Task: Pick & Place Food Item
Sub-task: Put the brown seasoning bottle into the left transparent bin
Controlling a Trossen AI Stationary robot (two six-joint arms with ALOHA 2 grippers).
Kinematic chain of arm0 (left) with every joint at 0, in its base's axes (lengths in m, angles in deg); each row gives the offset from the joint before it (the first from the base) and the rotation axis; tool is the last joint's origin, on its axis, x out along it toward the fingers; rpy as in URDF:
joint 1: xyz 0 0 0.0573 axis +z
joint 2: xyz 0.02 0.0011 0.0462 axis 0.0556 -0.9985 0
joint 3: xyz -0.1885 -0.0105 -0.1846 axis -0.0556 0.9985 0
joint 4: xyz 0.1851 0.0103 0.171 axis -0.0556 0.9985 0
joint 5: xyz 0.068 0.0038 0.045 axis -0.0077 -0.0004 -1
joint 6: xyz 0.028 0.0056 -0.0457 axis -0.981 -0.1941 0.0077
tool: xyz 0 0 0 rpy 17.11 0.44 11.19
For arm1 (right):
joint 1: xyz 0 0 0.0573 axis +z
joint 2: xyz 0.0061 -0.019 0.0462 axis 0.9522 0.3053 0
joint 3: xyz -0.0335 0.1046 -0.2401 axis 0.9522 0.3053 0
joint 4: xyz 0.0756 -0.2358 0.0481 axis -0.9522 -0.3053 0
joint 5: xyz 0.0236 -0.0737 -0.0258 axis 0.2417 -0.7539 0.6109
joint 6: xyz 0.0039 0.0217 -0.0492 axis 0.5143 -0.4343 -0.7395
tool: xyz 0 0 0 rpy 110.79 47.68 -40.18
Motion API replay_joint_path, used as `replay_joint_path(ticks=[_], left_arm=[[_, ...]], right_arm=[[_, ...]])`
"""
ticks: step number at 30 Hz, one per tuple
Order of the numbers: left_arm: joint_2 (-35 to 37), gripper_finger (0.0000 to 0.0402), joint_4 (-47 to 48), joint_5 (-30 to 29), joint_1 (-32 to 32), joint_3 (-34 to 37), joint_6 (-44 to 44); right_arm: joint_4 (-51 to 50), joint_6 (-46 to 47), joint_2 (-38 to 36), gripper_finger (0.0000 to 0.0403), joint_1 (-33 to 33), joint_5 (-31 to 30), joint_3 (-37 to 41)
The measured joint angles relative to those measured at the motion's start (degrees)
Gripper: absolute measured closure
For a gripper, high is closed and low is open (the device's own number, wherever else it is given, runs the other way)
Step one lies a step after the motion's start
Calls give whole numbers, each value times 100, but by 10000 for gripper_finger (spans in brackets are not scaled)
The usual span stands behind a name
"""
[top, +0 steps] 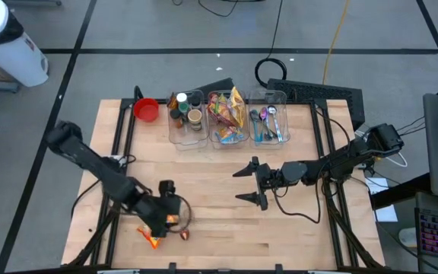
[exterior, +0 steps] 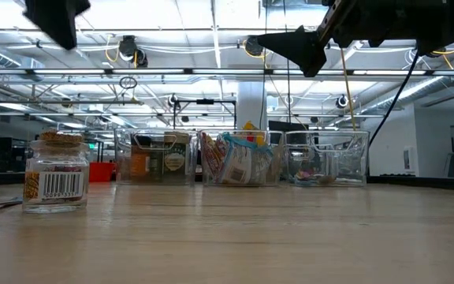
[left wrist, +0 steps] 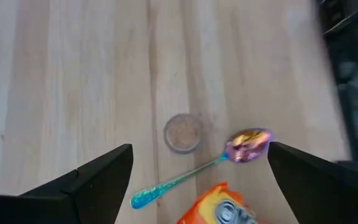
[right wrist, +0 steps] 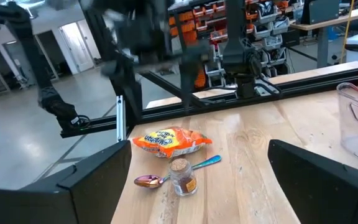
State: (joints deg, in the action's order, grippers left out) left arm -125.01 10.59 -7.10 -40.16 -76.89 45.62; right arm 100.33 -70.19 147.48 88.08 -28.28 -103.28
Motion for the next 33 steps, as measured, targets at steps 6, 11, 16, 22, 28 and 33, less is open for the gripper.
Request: replay_joint_path(ticks=[6, 11, 16, 22, 28, 33], left_arm=[[-734, 23, -32, 333, 239, 0, 486], [-1251, 23, -483, 840, 438, 0, 392], [-1635, 23, -889, 1011, 558, 0, -6], [-1667, 23, -864, 1013, 683, 0, 3], [-1667, 57, -830, 1013, 719, 0, -39], [-1667, 128, -802, 1011, 739, 0, 11]], right_arm=[[27, 2, 0, 29, 0, 0, 0], [41, 4, 0, 28, 0, 0, 0], [41, 7, 0, 28, 0, 11, 0], [81, 7, 0, 28, 0, 13, 0], [84, 7, 0, 28, 0, 15, 0], [83, 7, 0, 28, 0, 15, 0]])
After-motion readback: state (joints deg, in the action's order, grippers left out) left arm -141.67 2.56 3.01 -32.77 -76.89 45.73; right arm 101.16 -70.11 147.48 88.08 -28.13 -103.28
